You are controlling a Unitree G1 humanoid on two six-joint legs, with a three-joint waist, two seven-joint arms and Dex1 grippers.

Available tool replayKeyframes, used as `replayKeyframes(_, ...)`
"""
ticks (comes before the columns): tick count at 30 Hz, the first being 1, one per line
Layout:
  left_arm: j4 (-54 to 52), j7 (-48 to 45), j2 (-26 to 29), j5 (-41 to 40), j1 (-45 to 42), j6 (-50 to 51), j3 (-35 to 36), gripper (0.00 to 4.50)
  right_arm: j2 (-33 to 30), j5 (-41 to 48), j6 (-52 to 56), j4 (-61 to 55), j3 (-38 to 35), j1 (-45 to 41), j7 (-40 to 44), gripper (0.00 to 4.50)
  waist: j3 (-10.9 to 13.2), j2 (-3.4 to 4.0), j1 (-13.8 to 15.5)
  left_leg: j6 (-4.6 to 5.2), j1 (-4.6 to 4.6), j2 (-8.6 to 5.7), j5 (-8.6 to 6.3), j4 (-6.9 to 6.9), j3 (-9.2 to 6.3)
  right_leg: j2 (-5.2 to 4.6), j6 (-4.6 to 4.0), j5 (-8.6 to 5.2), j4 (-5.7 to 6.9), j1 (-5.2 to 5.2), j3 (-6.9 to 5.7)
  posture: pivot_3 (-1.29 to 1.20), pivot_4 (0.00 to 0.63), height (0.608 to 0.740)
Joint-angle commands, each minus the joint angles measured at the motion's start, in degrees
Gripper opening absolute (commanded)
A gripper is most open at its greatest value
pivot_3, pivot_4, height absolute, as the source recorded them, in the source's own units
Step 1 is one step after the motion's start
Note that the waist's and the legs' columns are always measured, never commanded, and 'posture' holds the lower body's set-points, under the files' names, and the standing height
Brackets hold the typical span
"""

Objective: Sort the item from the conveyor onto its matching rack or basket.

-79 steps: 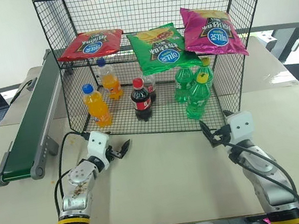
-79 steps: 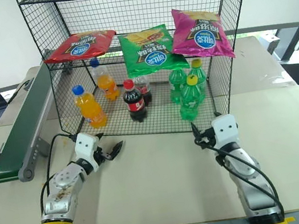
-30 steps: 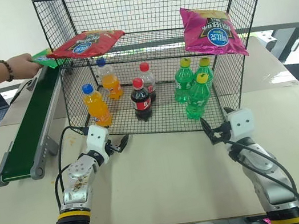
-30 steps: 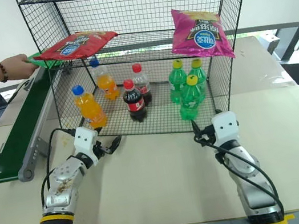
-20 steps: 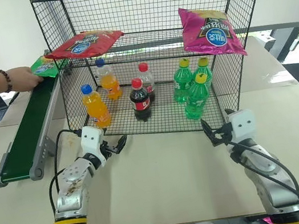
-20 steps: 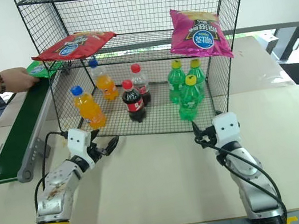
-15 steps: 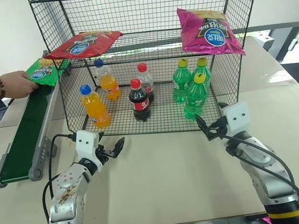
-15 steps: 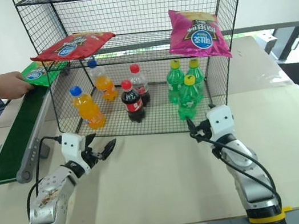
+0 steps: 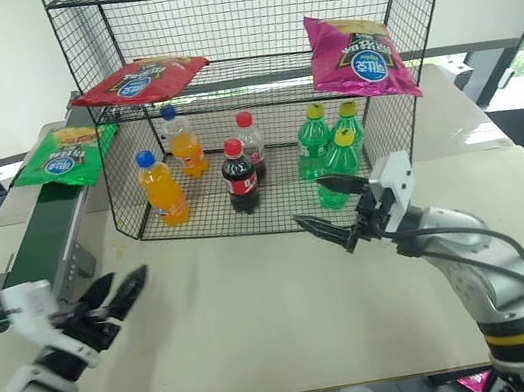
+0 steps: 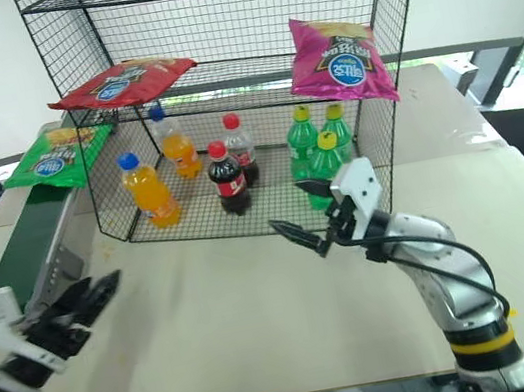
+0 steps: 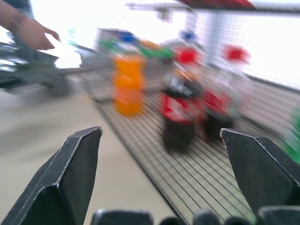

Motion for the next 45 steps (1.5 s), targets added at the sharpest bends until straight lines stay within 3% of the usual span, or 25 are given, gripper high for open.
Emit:
replayKeyframes(1,2.2,9.5,0.0,-17.7,2.7,-1.0,6.4,4.45,2.1,3.9,0.5,0.2,2.7,-6.3,4.3,4.5,0.0,0.01,-0.1,0.0,-0.02,0.0,0.0,-0.01,-0.03,0.0,-0.01,-0.03,0.0,0.0,-0.03,0.0,0.15,0.74)
replayKeyframes(6,5.3,20.2,-0.9,-35.1,7.6,-5.8,8.8,4.45,5.0,6.9,0.8,1.0,4.3,-12.2,7.2,4.5,0.0,0.0,0.2,0.06,-0.07,0.0,-0.05,-0.09,-0.15,-0.04,-0.04,-0.05,-0.05,-0.03,-0.18,0.0,0.15,0.74)
replayKeyframes(11,7.9,23.7,-2.5,-43.0,11.1,-10.9,10.4,4.45,5.3,9.0,0.9,2.4,5.6,-15.3,12.4,4.5,0.0,-0.01,0.5,0.03,-0.1,0.0,-0.04,-0.08,-0.26,-0.1,-0.15,-0.1,-0.06,0.01,-0.41,0.0,0.15,0.74)
replayKeyframes(25,8.8,24.2,-8.8,-42.8,9.9,-20.6,8.4,4.45,5.0,13.2,4.4,2.9,5.8,-19.4,18.3,4.5,0.0,-0.03,0.4,-0.03,-0.12,0.0,-0.01,-0.13,-0.41,-0.08,-0.32,-0.2,-0.05,0.01,-0.63,0.0,0.15,0.74)
replayKeyframes(45,15.7,21.7,-5.4,-39.5,8.8,-20.5,7.4,4.45,5.1,12.9,4.7,3.7,5.2,-21.5,16.6,4.5,0.0,-0.02,0.3,-0.04,-0.14,0.0,0.0,-0.24,-0.55,-0.07,-0.37,-0.24,-0.08,0.0,-0.77,0.0,0.15,0.74)
